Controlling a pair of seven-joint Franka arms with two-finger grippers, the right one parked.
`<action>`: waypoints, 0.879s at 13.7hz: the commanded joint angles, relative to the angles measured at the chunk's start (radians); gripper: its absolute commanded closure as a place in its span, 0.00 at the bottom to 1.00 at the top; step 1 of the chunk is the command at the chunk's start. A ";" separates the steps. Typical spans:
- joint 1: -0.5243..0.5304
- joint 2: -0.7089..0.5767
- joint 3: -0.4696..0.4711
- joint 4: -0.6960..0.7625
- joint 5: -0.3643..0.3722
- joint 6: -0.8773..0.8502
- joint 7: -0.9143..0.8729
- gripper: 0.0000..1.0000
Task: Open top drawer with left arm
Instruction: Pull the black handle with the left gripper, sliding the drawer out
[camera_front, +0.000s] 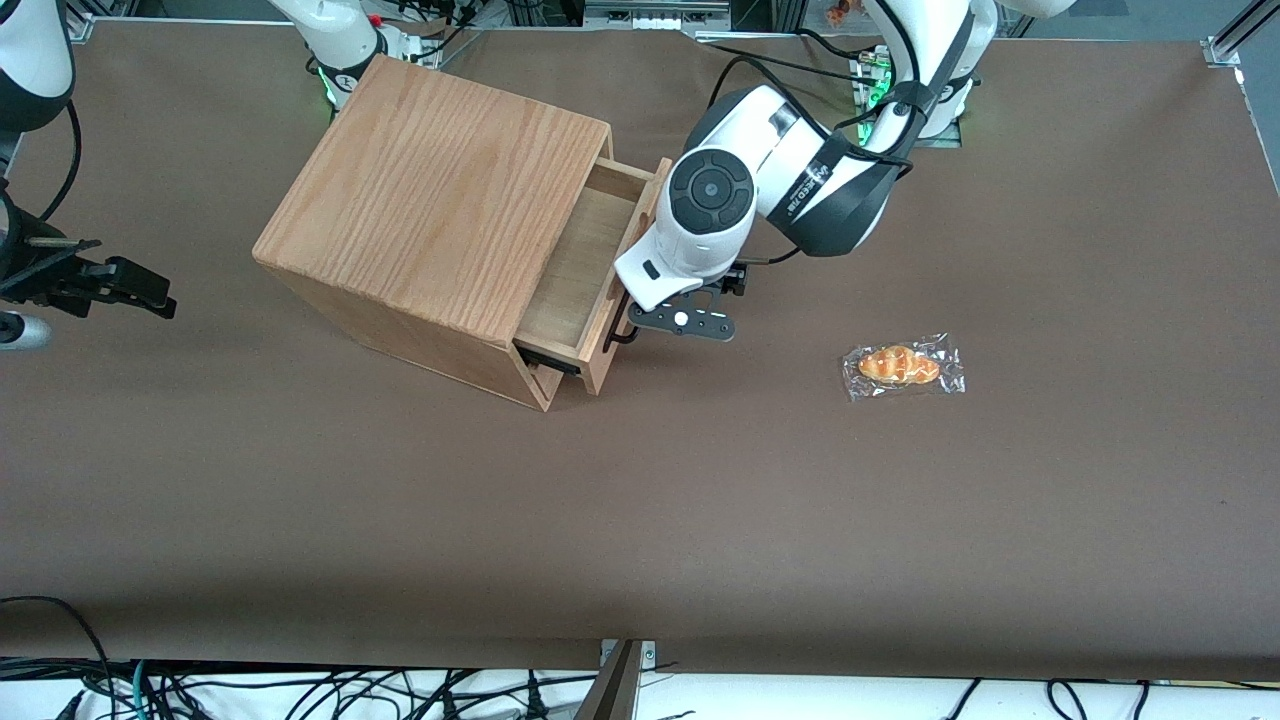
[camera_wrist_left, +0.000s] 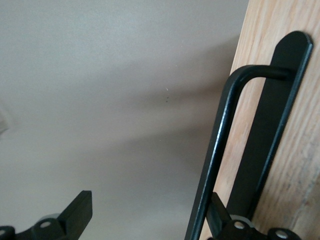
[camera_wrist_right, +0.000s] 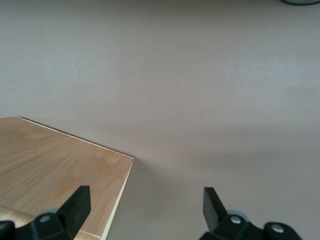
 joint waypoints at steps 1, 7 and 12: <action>0.017 -0.009 0.006 -0.028 0.015 -0.021 0.057 0.01; 0.037 -0.013 0.006 -0.028 0.015 -0.046 0.080 0.01; 0.066 -0.018 0.005 -0.027 0.015 -0.070 0.116 0.01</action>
